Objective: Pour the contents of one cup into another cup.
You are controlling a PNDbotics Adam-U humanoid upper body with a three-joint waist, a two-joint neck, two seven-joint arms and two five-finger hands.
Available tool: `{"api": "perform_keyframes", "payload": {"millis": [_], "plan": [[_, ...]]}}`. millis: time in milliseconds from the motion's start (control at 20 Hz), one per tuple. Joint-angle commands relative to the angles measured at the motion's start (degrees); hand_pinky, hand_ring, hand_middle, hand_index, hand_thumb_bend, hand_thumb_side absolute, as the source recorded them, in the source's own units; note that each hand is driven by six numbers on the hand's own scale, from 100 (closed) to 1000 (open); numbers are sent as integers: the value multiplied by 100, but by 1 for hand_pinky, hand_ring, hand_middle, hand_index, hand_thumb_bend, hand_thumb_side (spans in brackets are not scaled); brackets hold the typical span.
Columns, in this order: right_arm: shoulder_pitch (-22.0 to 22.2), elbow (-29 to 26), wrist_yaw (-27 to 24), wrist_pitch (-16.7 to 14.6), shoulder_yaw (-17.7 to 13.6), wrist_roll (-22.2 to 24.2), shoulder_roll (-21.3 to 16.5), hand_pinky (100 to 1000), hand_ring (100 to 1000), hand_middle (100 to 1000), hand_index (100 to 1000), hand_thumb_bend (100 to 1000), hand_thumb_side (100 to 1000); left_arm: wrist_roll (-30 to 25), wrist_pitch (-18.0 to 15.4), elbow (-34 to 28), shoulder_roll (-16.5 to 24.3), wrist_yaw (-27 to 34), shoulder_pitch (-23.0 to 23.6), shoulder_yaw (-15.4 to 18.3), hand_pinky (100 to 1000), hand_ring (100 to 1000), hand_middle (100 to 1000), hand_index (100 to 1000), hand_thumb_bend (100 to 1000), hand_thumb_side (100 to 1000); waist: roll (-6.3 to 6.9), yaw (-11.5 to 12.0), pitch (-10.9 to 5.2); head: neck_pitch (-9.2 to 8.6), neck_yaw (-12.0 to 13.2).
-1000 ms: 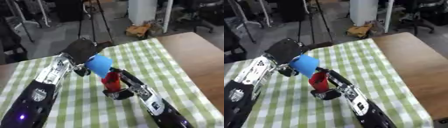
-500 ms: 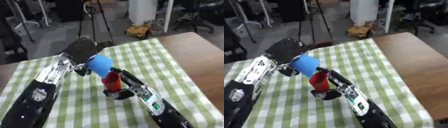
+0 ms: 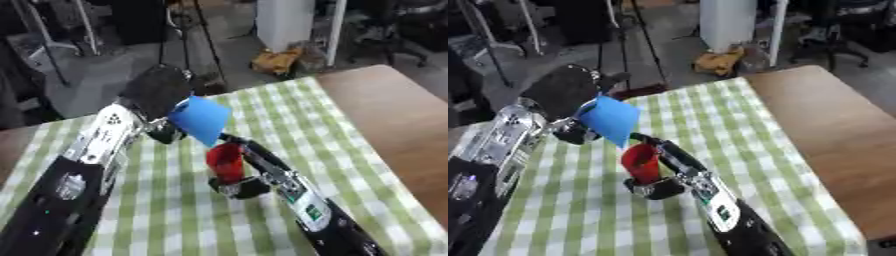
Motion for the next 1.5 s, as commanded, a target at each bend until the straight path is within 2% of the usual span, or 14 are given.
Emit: {"api": "perform_keyframes", "payload": {"millis": [50, 250, 350, 550, 650, 750, 900, 1050, 1100, 1300, 1500], "plan": [[-69, -104, -71, 39, -72, -38, -98, 728, 269, 457, 981, 100, 130, -12, 150, -358, 273, 383, -56, 152, 564, 411, 369, 732, 555, 100, -38, 19, -98, -26, -33], [-46, -128, -102, 94, -146, -99, -154, 728, 269, 457, 981, 100, 129, -80, 405, -741, 594, 1165, 86, 326, 555, 392, 366, 730, 448, 100, -46, 50, -112, -29, -104], [-41, -144, -118, 119, -186, -141, -187, 728, 271, 458, 981, 100, 128, -124, 576, -898, 756, 1683, 186, 447, 545, 372, 362, 728, 333, 100, -55, 68, -127, -20, -133], [-41, -177, -147, 169, -269, -235, -256, 728, 274, 459, 981, 100, 128, -95, 943, -1195, 1040, 2771, 412, 731, 537, 344, 358, 726, 206, 100, -81, 102, -146, -12, -179], [-40, -204, -169, 192, -314, -288, -288, 728, 276, 461, 981, 100, 128, -17, 1115, -1329, 1143, 3294, 571, 880, 532, 331, 355, 725, 100, 100, -106, 112, -157, 4, -218], [-39, -231, -192, 225, -365, -345, -332, 728, 277, 462, 981, 100, 129, 58, 1284, -1434, 1246, 3859, 737, 1019, 529, 323, 354, 724, 100, 137, -125, 121, -163, 14, -236], [-46, -265, -250, 295, -453, -443, -399, 728, 281, 464, 981, 100, 128, 142, 1479, -1510, 1352, 4612, 983, 1197, 525, 315, 355, 724, 100, 257, -157, 132, -173, 22, -255], [-66, -320, -313, 352, -534, -542, -472, 728, 285, 467, 981, 100, 132, 244, 1573, -1517, 1375, 5171, 1191, 1334, 523, 311, 356, 724, 100, 330, -188, 136, -178, 28, -255], [-75, -341, -325, 368, -563, -578, -498, 728, 288, 469, 981, 100, 132, 292, 1583, -1516, 1366, 5319, 1260, 1377, 520, 308, 354, 723, 100, 381, -201, 133, -179, 34, -258], [-109, -402, -414, 435, -666, -711, -590, 728, 292, 472, 981, 100, 135, 539, 1491, -1420, 1285, 5965, 1528, 1503, 516, 305, 353, 723, 100, 493, -251, 104, -184, 67, -266], [-136, -430, -497, 500, -752, -810, -655, 727, 294, 473, 981, 100, 139, 841, 1071, -1148, 1185, 6556, 1733, 1574, 519, 312, 358, 725, 100, 549, -297, 58, -182, 91, -261]]}}
